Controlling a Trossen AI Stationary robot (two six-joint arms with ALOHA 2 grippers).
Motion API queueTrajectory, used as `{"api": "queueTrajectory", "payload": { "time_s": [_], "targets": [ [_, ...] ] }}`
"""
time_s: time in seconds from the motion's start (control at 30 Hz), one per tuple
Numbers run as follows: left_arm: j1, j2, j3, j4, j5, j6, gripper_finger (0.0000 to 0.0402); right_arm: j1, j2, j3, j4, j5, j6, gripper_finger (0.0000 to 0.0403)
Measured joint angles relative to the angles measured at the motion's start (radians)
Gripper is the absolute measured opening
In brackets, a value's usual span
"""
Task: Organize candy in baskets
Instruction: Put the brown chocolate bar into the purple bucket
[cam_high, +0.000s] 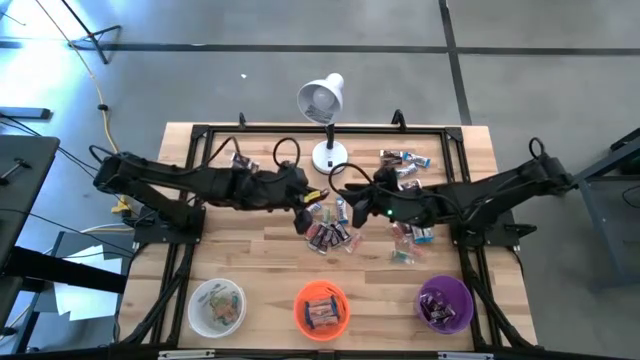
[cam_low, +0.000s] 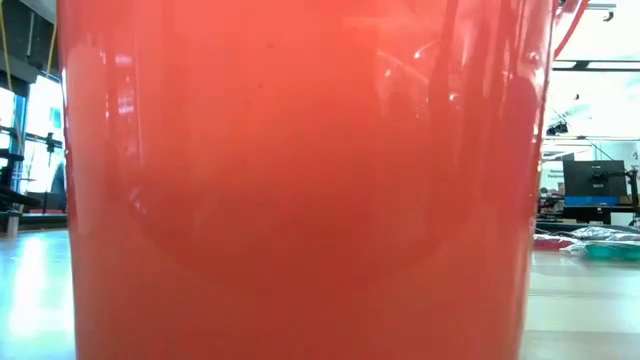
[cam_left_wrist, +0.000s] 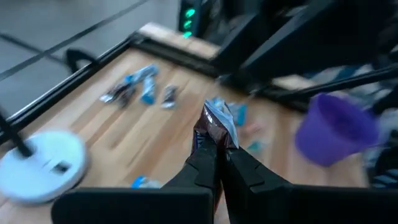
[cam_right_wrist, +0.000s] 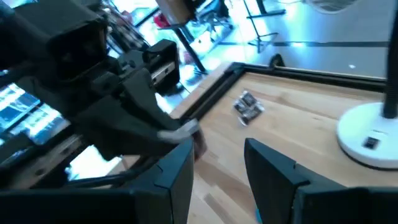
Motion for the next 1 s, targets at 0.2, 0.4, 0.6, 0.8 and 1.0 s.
{"api": "queueTrajectory", "payload": {
  "time_s": [0.2, 0.4, 0.6, 0.8, 1.0],
  "targets": [
    [-0.022, -0.001, 0.045, 0.107, 0.018, 0.063, 0.0, 0.002, 0.005, 0.0, 0.1, -0.017, -0.085, 0.0138],
    [-0.001, -0.004, 0.05, 0.123, 0.006, 0.073, 0.0, 0.0, 0.005, 0.0, 0.209, -0.018, -0.208, 0.0138],
    [0.026, -0.006, 0.051, 0.124, 0.01, 0.08, 0.0, 0.0, 0.005, 0.0, 0.228, -0.016, -0.233, 0.0138],
    [0.052, -0.009, 0.048, 0.115, -0.01, 0.096, 0.0, 0.003, 0.004, 0.0, 0.249, -0.044, -0.233, 0.0138],
    [0.062, -0.01, 0.048, 0.113, -0.005, 0.097, 0.0, 0.002, 0.003, 0.0, 0.245, -0.031, -0.24, 0.0138]
  ]
}}
